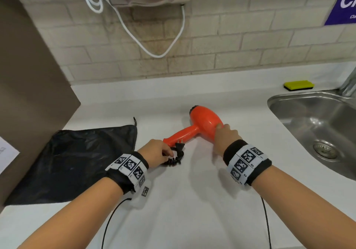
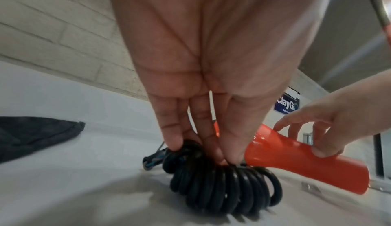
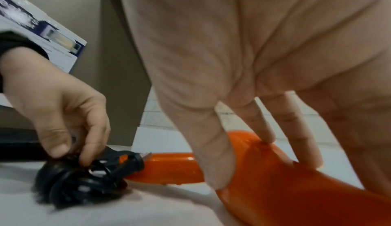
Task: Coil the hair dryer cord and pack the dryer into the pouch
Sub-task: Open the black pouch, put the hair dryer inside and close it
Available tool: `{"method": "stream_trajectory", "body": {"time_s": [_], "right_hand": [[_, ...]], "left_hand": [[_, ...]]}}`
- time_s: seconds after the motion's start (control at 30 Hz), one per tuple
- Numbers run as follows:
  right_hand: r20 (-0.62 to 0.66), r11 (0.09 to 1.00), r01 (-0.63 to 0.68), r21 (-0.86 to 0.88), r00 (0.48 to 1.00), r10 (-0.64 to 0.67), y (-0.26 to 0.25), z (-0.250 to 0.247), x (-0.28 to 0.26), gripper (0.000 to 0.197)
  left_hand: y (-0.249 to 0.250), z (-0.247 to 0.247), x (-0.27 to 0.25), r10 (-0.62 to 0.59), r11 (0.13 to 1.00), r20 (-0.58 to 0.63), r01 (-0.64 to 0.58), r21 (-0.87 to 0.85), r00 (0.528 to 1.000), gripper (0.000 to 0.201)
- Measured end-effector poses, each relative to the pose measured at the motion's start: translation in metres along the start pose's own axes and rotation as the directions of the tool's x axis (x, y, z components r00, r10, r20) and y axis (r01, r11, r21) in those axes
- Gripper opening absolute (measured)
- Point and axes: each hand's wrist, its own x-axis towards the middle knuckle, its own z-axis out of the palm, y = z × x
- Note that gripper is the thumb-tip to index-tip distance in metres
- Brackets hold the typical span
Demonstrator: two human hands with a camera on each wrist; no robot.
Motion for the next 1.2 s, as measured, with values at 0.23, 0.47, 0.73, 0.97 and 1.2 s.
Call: {"method": "stream_trajectory", "body": {"time_s": [0.23, 0.47, 0.73, 0.97, 1.2], "right_hand": [[0.007, 0.948, 0.291, 0.13, 0.956, -0.295, -0.071, -0.027, 0.006, 0.05], [0.135, 0.809, 0.501, 0.308, 0.819, -0.558, -0.166, -0.04, 0.022, 0.046], [0.294, 0.805, 0.563, 0.187, 0.75, -0.592, -0.253, -0.031, 0.051, 0.05], [0.311, 0.848, 0.483, 0.22, 0.789, -0.53, -0.275, -0.01, 0.071, 0.056], [0.074, 0.789, 0.43, 0.44, 0.858, -0.508, -0.251, -0.016, 0.069, 0.042]], "left_hand": [[-0.019, -0.037, -0.016, -0.054, 0.984, -0.006, 0.052, -0.169, 0.999, 0.027], [-0.118, -0.104, -0.003, -0.4, 0.905, 0.013, 0.393, 0.162, 0.917, 0.05], [-0.211, -0.116, 0.005, -0.458, 0.865, -0.045, 0.457, 0.206, 0.888, 0.066], [-0.222, -0.116, 0.009, -0.339, 0.9, -0.066, 0.344, 0.268, 0.938, 0.033], [-0.166, -0.123, 0.017, -0.028, 0.999, -0.255, 0.016, -0.048, 0.967, 0.021]]}}
